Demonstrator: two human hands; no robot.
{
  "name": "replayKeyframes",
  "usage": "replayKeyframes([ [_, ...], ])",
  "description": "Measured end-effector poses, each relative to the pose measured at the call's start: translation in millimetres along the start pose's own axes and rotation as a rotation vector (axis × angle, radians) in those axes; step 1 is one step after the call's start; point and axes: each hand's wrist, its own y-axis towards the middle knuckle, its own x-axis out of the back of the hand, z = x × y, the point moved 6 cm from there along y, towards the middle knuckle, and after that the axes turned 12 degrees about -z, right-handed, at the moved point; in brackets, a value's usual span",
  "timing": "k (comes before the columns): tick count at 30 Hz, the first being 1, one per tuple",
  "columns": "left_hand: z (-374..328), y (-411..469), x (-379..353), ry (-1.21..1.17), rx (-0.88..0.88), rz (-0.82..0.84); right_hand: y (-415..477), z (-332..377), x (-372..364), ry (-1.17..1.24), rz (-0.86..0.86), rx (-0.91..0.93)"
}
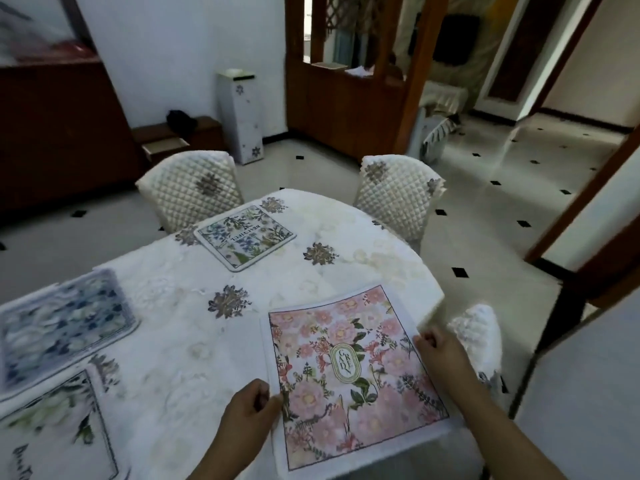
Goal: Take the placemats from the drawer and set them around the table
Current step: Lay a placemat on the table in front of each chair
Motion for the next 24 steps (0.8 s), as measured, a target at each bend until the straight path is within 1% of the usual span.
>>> replayKeyframes([
  [3, -3.5, 3.1, -25.6, 0.011, 0.083, -0.046, 58.9, 5.8, -14.2, -0.051, 0.089, 0.082],
  [6, -6.5, 19.5, -47.0, -0.046, 0.182, -0.097, 108.8, 10.7, -33.3, -0.11, 0.147, 0.136],
  [9, -6.5, 46.8, -71.6, -0.032, 0.186, -0.163, 150.3, 4.6, -56.0, -0.133, 0.187, 0.153],
  [15, 1.8, 93.5, -112.9, -0.007, 0.234, -0.206, 216.4, -13.0, -100.0, -0.201, 0.236, 0.173],
  [20, 9.9, 119.2, -132.7, 0.063, 0.293, -0.32, 259.2, -23.6, -147.7, -0.237, 0.358, 0.224],
  [24, 27.5, 131.0, -158.5, 0.14, 0.413, -0.405, 286.4, -42.6, -188.7, -0.247, 0.471, 0.261],
])
